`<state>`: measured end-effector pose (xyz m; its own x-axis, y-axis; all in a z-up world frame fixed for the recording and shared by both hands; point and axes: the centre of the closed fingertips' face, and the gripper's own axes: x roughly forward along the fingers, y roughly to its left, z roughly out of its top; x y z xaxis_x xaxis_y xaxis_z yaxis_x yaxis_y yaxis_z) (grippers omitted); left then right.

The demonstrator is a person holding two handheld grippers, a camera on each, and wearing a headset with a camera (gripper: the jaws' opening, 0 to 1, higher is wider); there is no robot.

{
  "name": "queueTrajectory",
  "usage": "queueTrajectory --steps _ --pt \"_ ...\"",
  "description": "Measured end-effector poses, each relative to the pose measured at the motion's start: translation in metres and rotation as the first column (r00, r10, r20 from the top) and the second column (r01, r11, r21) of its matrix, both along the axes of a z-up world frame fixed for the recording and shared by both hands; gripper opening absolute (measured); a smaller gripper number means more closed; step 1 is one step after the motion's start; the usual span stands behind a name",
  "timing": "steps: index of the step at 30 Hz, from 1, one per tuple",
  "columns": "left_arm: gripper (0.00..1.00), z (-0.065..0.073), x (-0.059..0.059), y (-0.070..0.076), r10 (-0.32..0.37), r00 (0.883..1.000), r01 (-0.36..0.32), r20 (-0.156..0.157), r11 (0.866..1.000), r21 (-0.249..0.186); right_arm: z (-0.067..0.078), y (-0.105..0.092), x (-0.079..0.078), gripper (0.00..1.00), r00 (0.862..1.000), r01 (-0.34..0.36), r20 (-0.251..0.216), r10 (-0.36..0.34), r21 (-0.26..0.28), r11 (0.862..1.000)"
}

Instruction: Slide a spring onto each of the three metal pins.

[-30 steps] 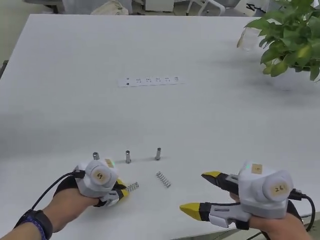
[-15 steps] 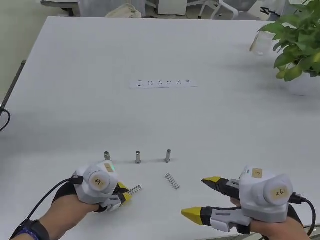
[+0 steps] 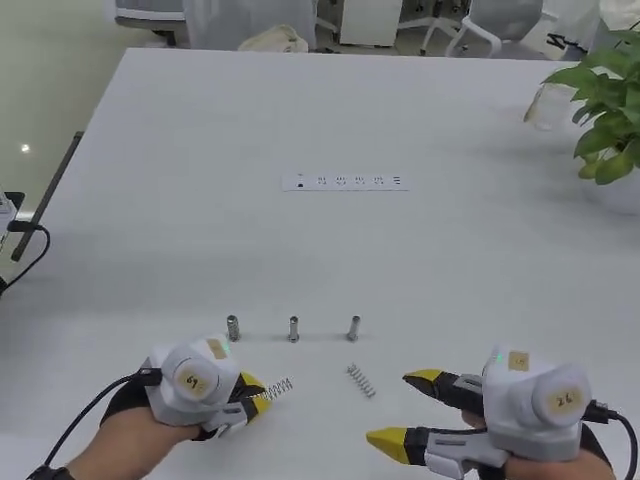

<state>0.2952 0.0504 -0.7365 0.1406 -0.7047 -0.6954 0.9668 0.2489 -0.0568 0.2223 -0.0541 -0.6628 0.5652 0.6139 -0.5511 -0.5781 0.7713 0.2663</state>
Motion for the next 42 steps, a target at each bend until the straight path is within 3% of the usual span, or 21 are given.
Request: queueTrajectory --steps 10,17,31,42 --pt "0.03 0.032 0.003 -0.014 -0.002 0.999 0.005 0.046 0.998 -0.068 0.000 0.007 0.010 0.52 0.999 -0.043 0.003 0.043 0.005 0.999" --pt "0.03 0.047 -0.002 -0.025 -0.015 0.999 0.020 0.050 0.994 -0.111 -0.001 0.009 0.019 0.48 0.998 -0.064 0.004 0.064 0.011 0.998" --pt "0.03 0.058 -0.011 -0.028 -0.024 0.999 0.030 0.046 0.988 -0.151 0.004 0.027 0.036 0.41 0.992 -0.125 0.020 0.124 0.046 0.991" --pt "0.03 0.066 -0.018 -0.027 -0.021 0.999 0.029 0.047 0.985 -0.172 0.006 0.046 0.044 0.36 0.980 -0.200 0.019 0.199 0.069 0.977"
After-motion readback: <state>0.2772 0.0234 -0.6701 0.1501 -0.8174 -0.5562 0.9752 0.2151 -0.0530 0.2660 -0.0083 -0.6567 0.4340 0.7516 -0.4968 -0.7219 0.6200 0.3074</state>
